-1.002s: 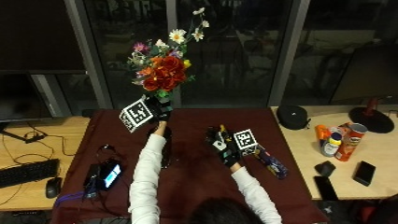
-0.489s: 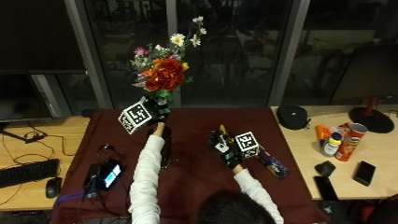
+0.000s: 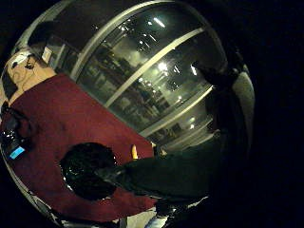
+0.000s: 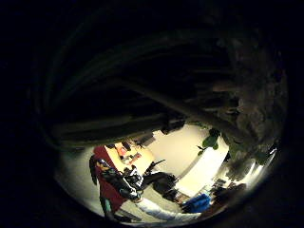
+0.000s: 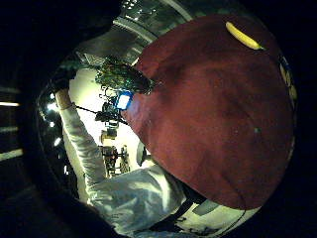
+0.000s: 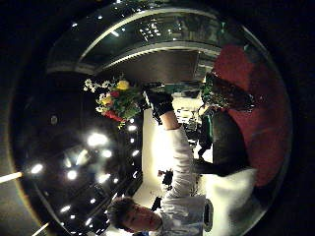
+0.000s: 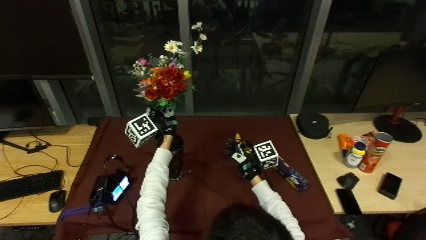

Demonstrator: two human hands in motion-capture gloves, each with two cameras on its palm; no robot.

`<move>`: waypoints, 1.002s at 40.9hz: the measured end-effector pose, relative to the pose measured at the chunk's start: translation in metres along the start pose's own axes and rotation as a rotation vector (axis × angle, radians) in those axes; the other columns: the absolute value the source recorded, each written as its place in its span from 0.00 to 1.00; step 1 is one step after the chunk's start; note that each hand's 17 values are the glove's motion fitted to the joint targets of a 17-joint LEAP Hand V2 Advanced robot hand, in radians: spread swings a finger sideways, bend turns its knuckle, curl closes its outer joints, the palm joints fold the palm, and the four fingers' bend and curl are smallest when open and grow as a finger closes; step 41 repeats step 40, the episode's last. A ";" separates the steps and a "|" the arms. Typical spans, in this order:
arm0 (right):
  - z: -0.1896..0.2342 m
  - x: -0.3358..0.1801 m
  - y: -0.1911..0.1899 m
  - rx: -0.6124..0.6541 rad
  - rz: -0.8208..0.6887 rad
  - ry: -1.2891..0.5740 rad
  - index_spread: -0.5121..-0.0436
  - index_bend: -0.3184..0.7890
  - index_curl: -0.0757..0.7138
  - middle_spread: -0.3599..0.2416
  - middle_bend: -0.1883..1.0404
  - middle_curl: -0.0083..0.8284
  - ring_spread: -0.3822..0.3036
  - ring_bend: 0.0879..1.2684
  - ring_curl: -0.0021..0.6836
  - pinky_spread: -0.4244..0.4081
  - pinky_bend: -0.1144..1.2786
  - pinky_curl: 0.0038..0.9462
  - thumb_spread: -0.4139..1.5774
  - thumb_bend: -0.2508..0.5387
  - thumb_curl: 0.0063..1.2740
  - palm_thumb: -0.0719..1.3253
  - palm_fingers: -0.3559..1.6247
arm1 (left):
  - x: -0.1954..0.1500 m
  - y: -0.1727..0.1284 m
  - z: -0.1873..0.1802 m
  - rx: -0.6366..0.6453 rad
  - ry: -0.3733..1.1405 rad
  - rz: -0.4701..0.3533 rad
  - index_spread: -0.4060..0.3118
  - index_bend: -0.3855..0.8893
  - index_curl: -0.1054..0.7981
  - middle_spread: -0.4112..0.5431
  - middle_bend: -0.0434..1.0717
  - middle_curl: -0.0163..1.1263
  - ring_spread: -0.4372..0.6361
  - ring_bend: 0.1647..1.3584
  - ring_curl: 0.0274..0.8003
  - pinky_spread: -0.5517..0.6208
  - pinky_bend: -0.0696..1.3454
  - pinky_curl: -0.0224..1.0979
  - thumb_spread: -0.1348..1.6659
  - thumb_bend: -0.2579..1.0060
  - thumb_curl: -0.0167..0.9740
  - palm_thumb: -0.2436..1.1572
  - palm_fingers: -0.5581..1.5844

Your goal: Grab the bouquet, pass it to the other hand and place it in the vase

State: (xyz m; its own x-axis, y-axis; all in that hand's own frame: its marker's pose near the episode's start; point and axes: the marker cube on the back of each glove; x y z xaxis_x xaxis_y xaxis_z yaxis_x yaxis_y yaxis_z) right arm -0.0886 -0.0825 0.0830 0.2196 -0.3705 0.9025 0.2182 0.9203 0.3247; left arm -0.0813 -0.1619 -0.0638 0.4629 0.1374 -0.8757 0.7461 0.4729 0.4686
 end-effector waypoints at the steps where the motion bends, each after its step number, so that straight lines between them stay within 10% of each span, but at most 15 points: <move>1: 0.000 0.005 0.000 0.000 0.035 -0.016 0.49 0.40 0.48 0.56 0.39 0.50 0.52 0.20 0.53 0.75 0.21 0.33 0.75 0.30 0.42 0.65 0.49 | -0.001 0.000 0.000 -0.006 0.024 0.004 0.18 0.48 0.75 0.11 0.62 0.49 0.08 0.46 0.58 0.16 0.46 0.47 0.45 0.16 0.64 0.71 0.88; 9: -0.003 0.019 -0.002 -0.002 0.094 -0.002 0.49 0.40 0.47 0.56 0.39 0.50 0.51 0.21 0.53 0.75 0.21 0.33 0.75 0.29 0.42 0.65 0.49 | -0.069 0.020 -0.011 -0.336 -0.100 -0.231 0.18 0.41 0.73 0.10 0.64 0.50 0.08 0.48 0.59 0.15 0.47 0.48 0.55 0.16 0.55 0.63 0.87; 10: -0.004 0.022 -0.003 -0.006 0.104 0.001 0.49 0.40 0.47 0.56 0.39 0.50 0.51 0.21 0.53 0.75 0.22 0.33 0.75 0.29 0.42 0.65 0.49 | -0.081 0.027 -0.015 -0.425 -0.098 -0.260 0.30 0.21 0.63 0.13 0.62 0.49 0.11 0.48 0.58 0.19 0.44 0.46 0.55 0.09 0.51 0.51 0.66; 12: -0.007 0.032 -0.004 -0.013 0.119 0.007 0.49 0.40 0.47 0.56 0.38 0.50 0.51 0.21 0.53 0.75 0.22 0.33 0.75 0.29 0.42 0.65 0.49 | -0.106 0.045 -0.028 -0.597 -0.088 -0.313 0.39 0.18 0.58 0.16 0.63 0.51 0.15 0.48 0.61 0.24 0.43 0.47 0.55 0.10 0.48 0.46 0.54; 13: -0.009 0.037 -0.005 -0.016 0.124 0.011 0.49 0.40 0.47 0.56 0.39 0.50 0.51 0.21 0.53 0.75 0.21 0.33 0.75 0.30 0.42 0.65 0.49 | -0.121 0.053 -0.036 -0.658 -0.082 -0.330 0.46 0.17 0.55 0.27 0.54 0.50 0.28 0.43 0.62 0.39 0.37 0.47 0.53 0.08 0.46 0.40 0.24; 15: -0.014 0.048 -0.005 -0.015 0.137 0.021 0.50 0.40 0.47 0.56 0.39 0.50 0.51 0.21 0.53 0.75 0.21 0.33 0.75 0.30 0.42 0.65 0.49 | -0.150 0.069 -0.058 -0.704 -0.070 -0.352 0.52 0.28 0.55 0.44 0.41 0.52 0.42 0.43 0.69 0.51 0.39 0.52 0.52 0.11 0.45 0.36 0.06; 24: -0.034 0.073 0.001 0.031 0.182 0.042 0.52 0.42 0.47 0.57 0.39 0.50 0.52 0.19 0.53 0.75 0.21 0.33 0.75 0.30 0.42 0.66 0.49 | -0.168 0.072 -0.111 -0.594 -0.066 -0.318 0.66 0.30 0.35 0.72 0.20 0.31 0.71 0.34 0.41 0.79 0.28 0.34 0.49 0.15 0.41 0.29 0.13; 41: -0.052 0.071 0.024 0.112 0.117 0.084 0.54 0.42 0.48 0.58 0.39 0.50 0.53 0.19 0.53 0.75 0.21 0.32 0.76 0.30 0.42 0.66 0.49 | -0.133 0.049 -0.063 -0.527 -0.116 -0.203 0.60 0.38 0.30 0.71 0.22 0.31 0.80 0.31 0.36 0.89 0.22 0.30 0.57 0.17 0.35 0.16 0.21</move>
